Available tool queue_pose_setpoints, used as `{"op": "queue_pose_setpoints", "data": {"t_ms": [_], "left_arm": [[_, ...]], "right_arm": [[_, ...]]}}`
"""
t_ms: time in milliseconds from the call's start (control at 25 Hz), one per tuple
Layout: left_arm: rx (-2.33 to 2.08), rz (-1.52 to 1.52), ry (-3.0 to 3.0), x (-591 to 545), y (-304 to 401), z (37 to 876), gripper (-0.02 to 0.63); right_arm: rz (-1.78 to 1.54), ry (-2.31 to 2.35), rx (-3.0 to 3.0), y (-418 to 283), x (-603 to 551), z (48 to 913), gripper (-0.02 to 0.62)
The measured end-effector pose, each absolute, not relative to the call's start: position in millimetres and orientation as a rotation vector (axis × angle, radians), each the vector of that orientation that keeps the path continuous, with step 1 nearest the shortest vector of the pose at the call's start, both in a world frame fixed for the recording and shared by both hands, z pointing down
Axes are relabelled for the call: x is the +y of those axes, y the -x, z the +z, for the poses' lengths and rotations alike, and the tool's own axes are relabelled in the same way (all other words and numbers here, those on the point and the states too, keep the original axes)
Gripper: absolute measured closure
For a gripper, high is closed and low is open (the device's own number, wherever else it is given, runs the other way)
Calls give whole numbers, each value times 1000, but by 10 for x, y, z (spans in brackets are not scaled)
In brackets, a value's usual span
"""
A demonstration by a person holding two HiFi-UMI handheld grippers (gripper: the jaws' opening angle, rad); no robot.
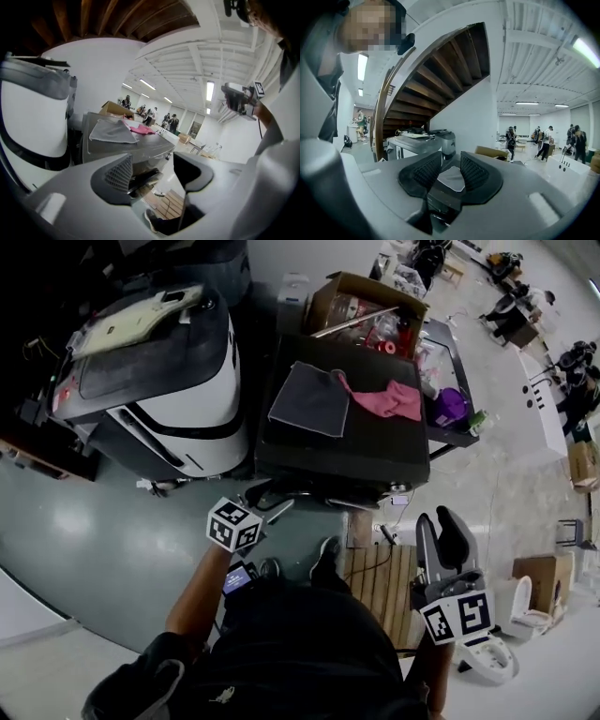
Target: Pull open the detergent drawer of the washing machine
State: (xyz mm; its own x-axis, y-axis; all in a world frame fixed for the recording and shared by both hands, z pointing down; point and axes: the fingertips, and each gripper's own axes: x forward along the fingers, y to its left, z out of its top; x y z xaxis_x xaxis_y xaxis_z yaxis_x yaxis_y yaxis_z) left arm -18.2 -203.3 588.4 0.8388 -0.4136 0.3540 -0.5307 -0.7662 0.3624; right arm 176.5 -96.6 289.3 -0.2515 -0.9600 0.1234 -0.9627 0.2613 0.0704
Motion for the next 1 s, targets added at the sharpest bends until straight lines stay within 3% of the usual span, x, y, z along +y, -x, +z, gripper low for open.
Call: {"op": "queue_pose_setpoints", "data": {"t_ms": [320, 1000], "left_arm": [[-724, 305, -2246, -2147, -21, 6856, 281], [-777, -245, -1869, -2733, -493, 7999, 281]], "right_arm": [[37, -1630, -2441, -1971, -1496, 2893, 468], [136, -1420, -2386, -2504, -2120, 3414, 468]]}}
